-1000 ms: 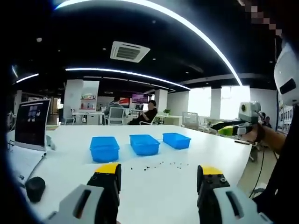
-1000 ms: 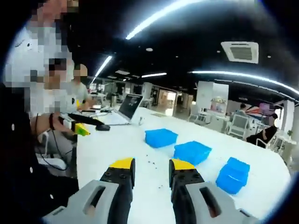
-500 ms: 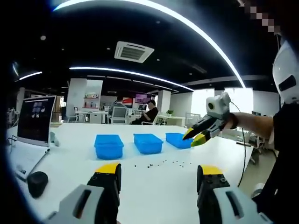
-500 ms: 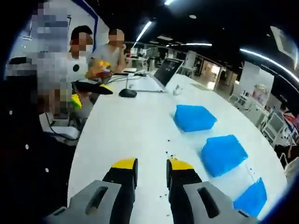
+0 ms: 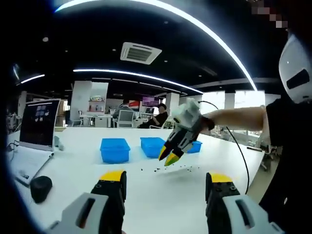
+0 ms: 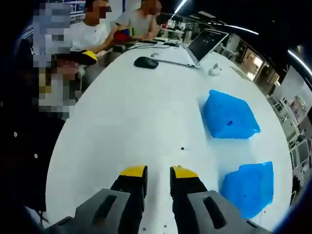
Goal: Pick up the resistors one by one and place each resistor into its matching bin, sorting the parts by color and model until every resistor is separated into the correct bin for its type
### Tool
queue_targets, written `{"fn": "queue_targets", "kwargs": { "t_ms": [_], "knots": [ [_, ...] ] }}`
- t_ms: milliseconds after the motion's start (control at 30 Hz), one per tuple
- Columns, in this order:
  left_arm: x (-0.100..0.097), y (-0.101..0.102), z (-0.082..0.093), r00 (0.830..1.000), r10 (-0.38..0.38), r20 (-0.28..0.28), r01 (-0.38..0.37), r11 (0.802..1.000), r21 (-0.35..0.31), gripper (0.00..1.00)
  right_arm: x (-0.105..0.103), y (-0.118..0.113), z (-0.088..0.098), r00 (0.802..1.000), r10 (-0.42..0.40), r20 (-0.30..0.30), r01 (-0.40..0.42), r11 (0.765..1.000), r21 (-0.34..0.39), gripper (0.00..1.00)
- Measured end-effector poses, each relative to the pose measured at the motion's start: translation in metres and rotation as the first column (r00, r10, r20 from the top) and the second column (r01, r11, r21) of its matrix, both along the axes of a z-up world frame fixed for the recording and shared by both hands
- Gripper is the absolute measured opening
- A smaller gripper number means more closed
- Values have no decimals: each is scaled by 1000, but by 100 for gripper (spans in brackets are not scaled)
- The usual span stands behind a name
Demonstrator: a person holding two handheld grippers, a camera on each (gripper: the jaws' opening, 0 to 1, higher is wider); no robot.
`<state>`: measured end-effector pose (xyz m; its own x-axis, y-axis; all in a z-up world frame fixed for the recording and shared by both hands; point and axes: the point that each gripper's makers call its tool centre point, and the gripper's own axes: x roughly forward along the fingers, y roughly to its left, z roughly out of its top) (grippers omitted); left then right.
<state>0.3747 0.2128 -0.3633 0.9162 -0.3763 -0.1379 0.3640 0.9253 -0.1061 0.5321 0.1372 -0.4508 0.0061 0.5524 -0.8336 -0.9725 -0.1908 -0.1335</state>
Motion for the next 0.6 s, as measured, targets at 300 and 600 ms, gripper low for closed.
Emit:
{"fn": "queue_targets", "kwargs": {
  "t_ms": [300,600],
  "knots": [
    [-1,4,-2,1000,11,-1,-11,1000,-8,67,14,6,-23,1000,3,-13,-4,998,-70,16],
    [0,8,-3,1000,21,-1,-21,1000,-13,67,23,3,-35,999,-10,-32,6,994,-114,11]
  ]
}}
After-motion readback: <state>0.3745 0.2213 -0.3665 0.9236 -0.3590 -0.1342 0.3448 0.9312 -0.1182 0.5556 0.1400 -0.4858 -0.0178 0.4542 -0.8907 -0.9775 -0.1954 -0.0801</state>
